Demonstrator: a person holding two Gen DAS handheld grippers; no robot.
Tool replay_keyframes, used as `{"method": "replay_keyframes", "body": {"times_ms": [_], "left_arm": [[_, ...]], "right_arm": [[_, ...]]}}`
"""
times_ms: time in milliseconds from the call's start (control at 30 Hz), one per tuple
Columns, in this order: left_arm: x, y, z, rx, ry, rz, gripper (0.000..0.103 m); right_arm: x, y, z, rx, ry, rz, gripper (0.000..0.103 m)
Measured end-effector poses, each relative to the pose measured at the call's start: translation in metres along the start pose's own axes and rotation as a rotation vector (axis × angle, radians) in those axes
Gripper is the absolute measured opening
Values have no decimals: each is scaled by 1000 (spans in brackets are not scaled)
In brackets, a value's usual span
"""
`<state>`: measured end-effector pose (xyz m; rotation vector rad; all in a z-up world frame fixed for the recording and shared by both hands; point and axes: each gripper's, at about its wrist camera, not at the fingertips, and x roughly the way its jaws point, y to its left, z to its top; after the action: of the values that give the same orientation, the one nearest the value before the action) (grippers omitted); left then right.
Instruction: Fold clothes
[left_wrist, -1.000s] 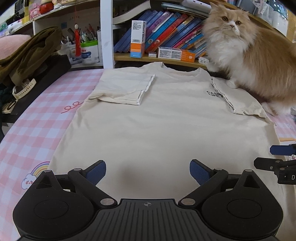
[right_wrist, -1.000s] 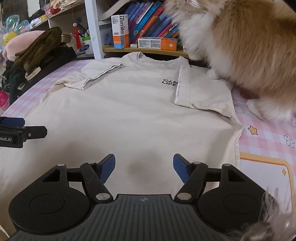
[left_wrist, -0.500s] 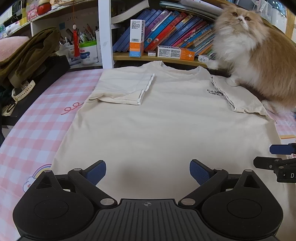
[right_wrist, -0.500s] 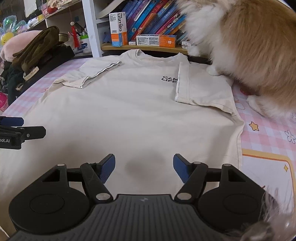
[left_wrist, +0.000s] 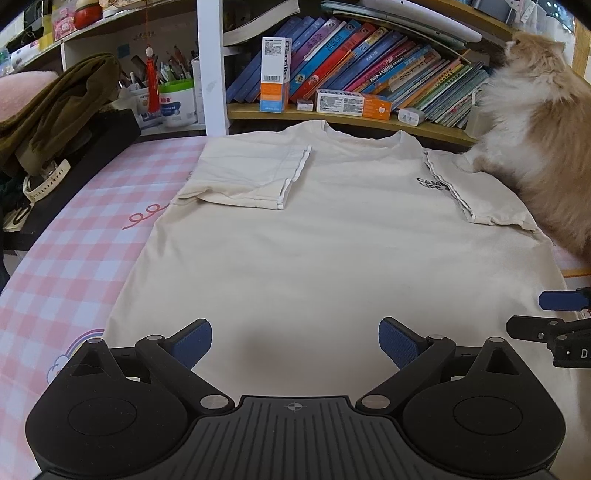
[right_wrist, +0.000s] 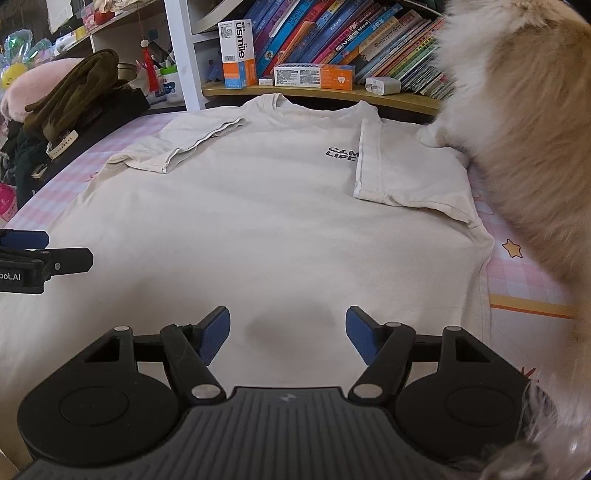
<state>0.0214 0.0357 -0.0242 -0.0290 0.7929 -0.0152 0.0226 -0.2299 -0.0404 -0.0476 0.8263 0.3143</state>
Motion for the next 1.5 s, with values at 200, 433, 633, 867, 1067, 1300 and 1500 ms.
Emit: {"method": "replay_keyframes", "body": {"times_ms": [200,433,633,867,1067,1300,1500], "left_arm": [[5,-8,1,1,15,33,99],[0,-16,-9,-27,31,65,99],[-6,-17,-18,-42,49,91,99],[-14,-9,-20,-49,34,90,99],[-17,24,-16,-42,16,133,99],[-25,80,-15,-94,6,177,98],[-14,116,-11,-120,1,178,97]], "right_arm": [[-5,-6,-3,-14,-1,6,68],[-7,-18,-10,-11,16,21,68],[-13,-20,-18,-34,27,46,68],[-24,-21,-26,-23,28,36,68],[-36,-24,-32,5,4,-75,67],[-52,-33,-54,122,44,-243,62],[-61,-33,-70,187,62,-382,53]]}}
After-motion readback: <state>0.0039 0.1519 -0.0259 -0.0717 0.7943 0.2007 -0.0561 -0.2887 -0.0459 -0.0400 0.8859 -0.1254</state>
